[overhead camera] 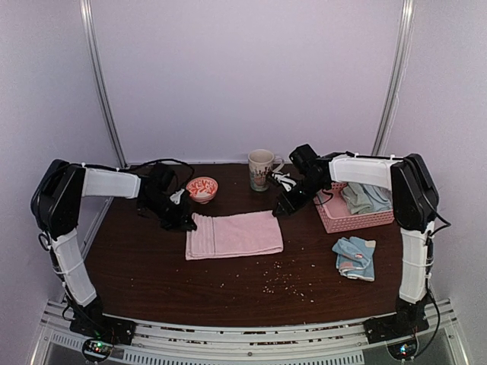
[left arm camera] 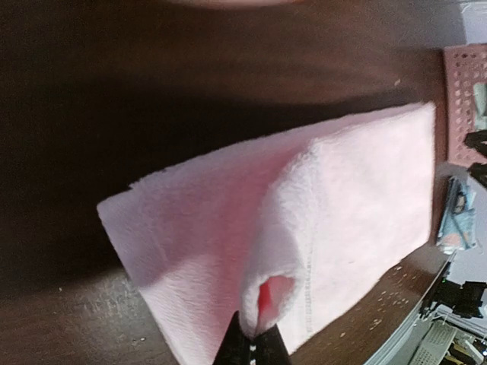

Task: Roll the towels
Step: Fold the towel at the center of the board.

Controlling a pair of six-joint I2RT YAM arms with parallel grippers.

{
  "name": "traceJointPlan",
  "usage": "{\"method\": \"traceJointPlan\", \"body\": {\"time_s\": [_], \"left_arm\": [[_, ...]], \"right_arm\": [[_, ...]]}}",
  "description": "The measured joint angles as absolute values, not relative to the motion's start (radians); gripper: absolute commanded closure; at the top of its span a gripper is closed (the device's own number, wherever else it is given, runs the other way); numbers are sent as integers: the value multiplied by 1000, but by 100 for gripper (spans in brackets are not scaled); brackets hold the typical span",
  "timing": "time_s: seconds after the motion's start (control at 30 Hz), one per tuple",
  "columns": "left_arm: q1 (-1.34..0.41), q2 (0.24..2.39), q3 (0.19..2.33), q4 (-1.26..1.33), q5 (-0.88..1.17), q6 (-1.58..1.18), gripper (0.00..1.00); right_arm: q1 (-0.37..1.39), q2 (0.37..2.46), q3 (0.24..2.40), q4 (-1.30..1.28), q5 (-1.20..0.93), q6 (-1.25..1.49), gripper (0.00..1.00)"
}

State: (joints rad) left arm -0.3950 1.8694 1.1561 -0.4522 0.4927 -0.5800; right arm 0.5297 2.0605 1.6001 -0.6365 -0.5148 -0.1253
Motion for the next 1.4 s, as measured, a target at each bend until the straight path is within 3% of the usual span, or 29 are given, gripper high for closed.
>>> {"method": "traceJointPlan", "body": {"time_s": [0.17,0.37,0.77,1.03,1.4], "left_arm": [[-383,1801,1318,-533,494,-579,100],[-333,1692,1267,-579,498,-564,100],[-258,1919,1203,-579,514,-516,100],[-261,1912,1235,-578,560,-525,100],[-442,1877,1629,-490,719,-699,100]], "right_arm": [[513,2030,1600,-636,-486,-130,63],[514,2024,1600,-636,-484,-133,62],[528,2024,1600,-637,-505,-136,62],[581,2053,1616,-664,-528,-159,61],[447,2048,1634,-677,-537,-158,61]]}}
